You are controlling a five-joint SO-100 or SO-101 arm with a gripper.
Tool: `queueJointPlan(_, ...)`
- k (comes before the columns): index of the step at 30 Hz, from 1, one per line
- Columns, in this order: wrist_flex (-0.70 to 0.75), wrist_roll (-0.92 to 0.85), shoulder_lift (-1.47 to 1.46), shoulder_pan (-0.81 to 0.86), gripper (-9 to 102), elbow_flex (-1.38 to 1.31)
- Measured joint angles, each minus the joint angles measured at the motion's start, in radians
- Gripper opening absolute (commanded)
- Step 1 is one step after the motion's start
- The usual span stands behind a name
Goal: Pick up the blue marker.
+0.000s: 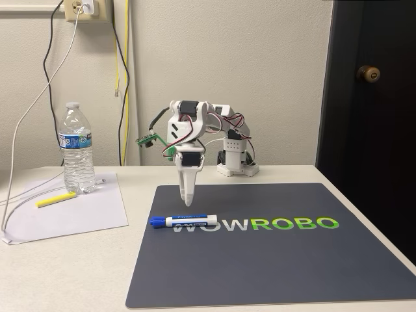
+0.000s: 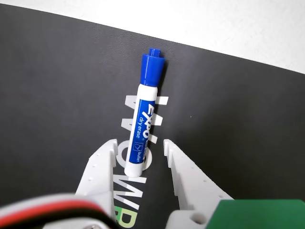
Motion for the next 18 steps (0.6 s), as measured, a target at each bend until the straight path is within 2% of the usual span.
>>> queueJointPlan(14,-0.034,0.089,-0.106,-0.023,27,0.0)
queueJointPlan(18,-0.043,0.092,-0.115,-0.025,22,0.0)
